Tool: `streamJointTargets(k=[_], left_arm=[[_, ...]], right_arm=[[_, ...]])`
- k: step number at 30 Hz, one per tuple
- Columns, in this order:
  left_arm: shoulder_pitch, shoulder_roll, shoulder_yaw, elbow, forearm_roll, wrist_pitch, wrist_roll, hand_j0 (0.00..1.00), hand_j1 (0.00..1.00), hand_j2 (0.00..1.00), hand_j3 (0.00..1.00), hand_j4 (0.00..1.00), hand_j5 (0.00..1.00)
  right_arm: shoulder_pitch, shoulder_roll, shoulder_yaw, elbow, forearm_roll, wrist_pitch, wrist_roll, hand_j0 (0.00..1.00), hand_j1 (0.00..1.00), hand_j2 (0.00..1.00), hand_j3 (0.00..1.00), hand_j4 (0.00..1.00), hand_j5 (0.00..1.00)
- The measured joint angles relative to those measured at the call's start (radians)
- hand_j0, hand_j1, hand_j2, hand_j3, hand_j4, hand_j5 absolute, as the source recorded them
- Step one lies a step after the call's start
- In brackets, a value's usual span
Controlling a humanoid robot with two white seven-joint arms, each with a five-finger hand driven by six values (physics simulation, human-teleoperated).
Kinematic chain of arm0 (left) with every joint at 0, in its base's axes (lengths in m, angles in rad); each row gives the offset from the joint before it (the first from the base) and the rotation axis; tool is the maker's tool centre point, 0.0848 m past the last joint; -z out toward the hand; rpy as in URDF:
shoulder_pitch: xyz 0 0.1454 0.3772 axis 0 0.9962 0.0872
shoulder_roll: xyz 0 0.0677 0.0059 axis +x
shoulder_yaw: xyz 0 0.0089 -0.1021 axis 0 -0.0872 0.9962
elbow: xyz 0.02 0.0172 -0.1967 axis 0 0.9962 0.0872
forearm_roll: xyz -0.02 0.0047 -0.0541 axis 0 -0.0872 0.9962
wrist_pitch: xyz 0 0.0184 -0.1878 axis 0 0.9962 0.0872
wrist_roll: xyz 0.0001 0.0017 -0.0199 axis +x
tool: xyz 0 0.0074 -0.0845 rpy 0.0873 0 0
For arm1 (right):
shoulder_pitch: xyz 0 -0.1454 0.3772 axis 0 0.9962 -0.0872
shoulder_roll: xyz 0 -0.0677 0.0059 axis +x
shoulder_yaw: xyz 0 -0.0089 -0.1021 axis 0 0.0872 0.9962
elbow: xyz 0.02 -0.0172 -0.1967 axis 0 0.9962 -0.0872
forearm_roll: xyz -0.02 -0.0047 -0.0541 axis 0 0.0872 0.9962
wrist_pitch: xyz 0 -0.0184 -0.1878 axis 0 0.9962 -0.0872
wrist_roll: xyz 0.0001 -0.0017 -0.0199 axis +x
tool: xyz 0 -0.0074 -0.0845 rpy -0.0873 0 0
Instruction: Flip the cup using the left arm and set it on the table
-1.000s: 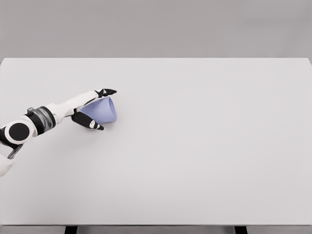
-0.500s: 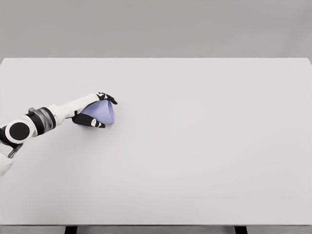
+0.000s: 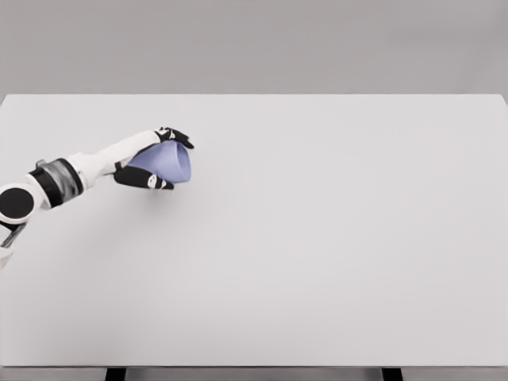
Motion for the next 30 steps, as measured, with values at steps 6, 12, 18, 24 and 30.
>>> streamJointTargets(k=[6, 12, 18, 24, 30], left_arm=[[0.005, -0.016, 0.024, 0.004, 0.071, -0.115, 0.007, 0.65, 0.65, 0.65, 0.65, 0.65, 0.65], [0.008, -0.055, 0.035, 0.023, 0.157, -0.240, 0.008, 0.65, 0.65, 0.65, 0.65, 0.65, 0.65], [0.015, -0.111, 0.038, 0.057, 0.199, -0.303, 0.008, 0.65, 0.65, 0.65, 0.65, 0.65, 0.65], [0.040, -0.175, 0.042, 0.079, 0.221, -0.343, 0.008, 0.65, 0.65, 0.65, 0.65, 0.65, 0.65], [0.048, -0.194, 0.043, 0.082, 0.274, -0.387, 0.007, 0.65, 0.65, 0.65, 0.65, 0.65, 0.65]], right_arm=[[0.000, 0.000, 0.000, 0.000, 0.000, 0.000, 0.000, 1.00, 1.00, 1.00, 1.00, 1.00, 1.00], [0.000, 0.000, 0.000, 0.000, 0.000, 0.000, 0.000, 1.00, 1.00, 1.00, 1.00, 1.00, 1.00], [0.000, 0.000, 0.000, 0.000, 0.000, 0.000, 0.000, 1.00, 1.00, 1.00, 1.00, 1.00, 1.00], [0.000, 0.000, 0.000, 0.000, 0.000, 0.000, 0.000, 1.00, 1.00, 1.00, 1.00, 1.00, 1.00], [0.000, 0.000, 0.000, 0.000, -0.001, 0.000, 0.000, 1.00, 1.00, 1.00, 1.00, 1.00, 1.00]])
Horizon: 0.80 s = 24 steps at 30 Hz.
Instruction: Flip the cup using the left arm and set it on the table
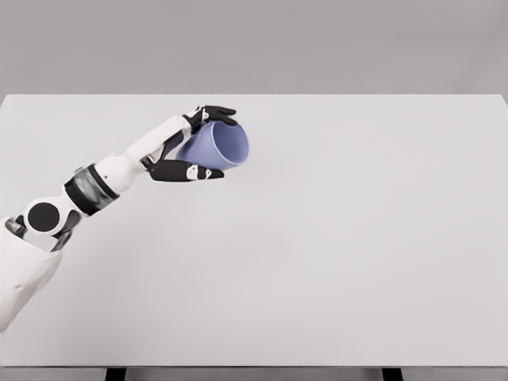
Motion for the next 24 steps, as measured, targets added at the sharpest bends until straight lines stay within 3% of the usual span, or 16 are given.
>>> streamJointTargets(k=[13, 24], left_arm=[[0.052, -0.027, -0.004, 0.028, 0.069, -0.154, 0.000, 0.65, 0.65, 0.65, 0.65, 0.65, 0.65], [0.072, -0.045, -0.014, 0.067, 0.127, -0.186, -0.001, 0.66, 0.66, 0.66, 0.66, 0.66, 0.66]], right_arm=[[0.000, 0.000, 0.000, 0.000, 0.000, 0.000, 0.000, 1.00, 1.00, 1.00, 1.00, 1.00, 1.00], [0.000, 0.000, 0.000, 0.000, 0.000, 0.000, 0.000, 1.00, 1.00, 1.00, 1.00, 1.00, 1.00]])
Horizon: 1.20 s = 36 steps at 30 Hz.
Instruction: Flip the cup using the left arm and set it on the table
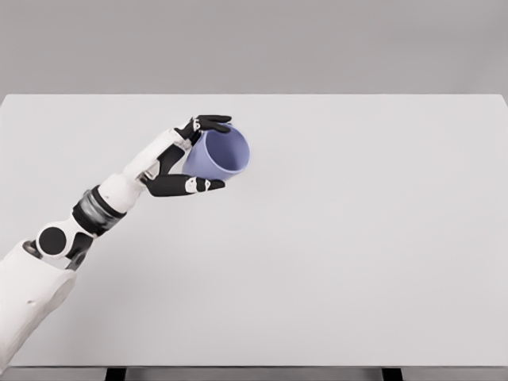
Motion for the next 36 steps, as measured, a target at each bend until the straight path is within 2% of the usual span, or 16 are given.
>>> streamJointTargets(k=[15, 24, 36], left_arm=[[0.005, -0.010, -0.011, 0.055, 0.035, -0.001, 0.000, 0.68, 0.68, 0.68, 0.68, 0.68, 0.68], [0.020, -0.036, -0.020, 0.056, 0.105, -0.014, -0.001, 0.70, 0.70, 0.70, 0.70, 0.70, 0.70], [0.026, -0.046, -0.041, 0.063, 0.136, -0.014, 0.000, 0.72, 0.72, 0.72, 0.72, 0.72, 0.72]], right_arm=[[0.000, 0.000, 0.000, 0.000, 0.000, 0.000, 0.000, 1.00, 1.00, 1.00, 1.00, 1.00, 1.00], [0.000, 0.000, 0.000, 0.000, 0.000, 0.000, 0.000, 1.00, 1.00, 1.00, 1.00, 1.00, 1.00], [0.000, 0.000, 0.000, 0.000, 0.000, 0.000, 0.000, 1.00, 1.00, 1.00, 1.00, 1.00, 1.00]])
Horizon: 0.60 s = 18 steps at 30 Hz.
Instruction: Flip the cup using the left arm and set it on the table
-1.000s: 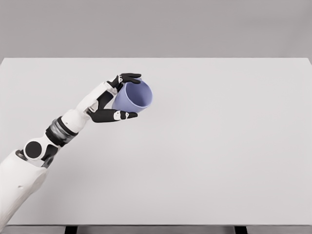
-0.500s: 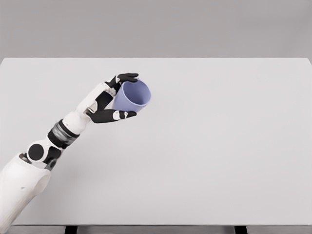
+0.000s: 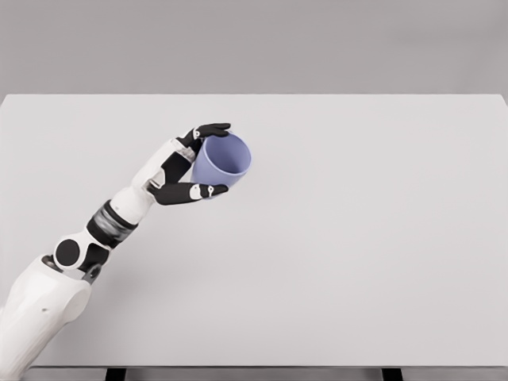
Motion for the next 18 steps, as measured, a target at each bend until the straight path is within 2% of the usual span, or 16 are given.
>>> streamJointTargets(k=[18], left_arm=[[0.002, -0.033, -0.015, 0.067, -0.004, -0.002, -0.003, 0.75, 0.75, 0.75, 0.75, 0.75, 0.75]], right_arm=[[0.000, 0.000, 0.000, 0.000, 0.000, 0.000, 0.000, 1.00, 1.00, 1.00, 1.00, 1.00, 1.00]])
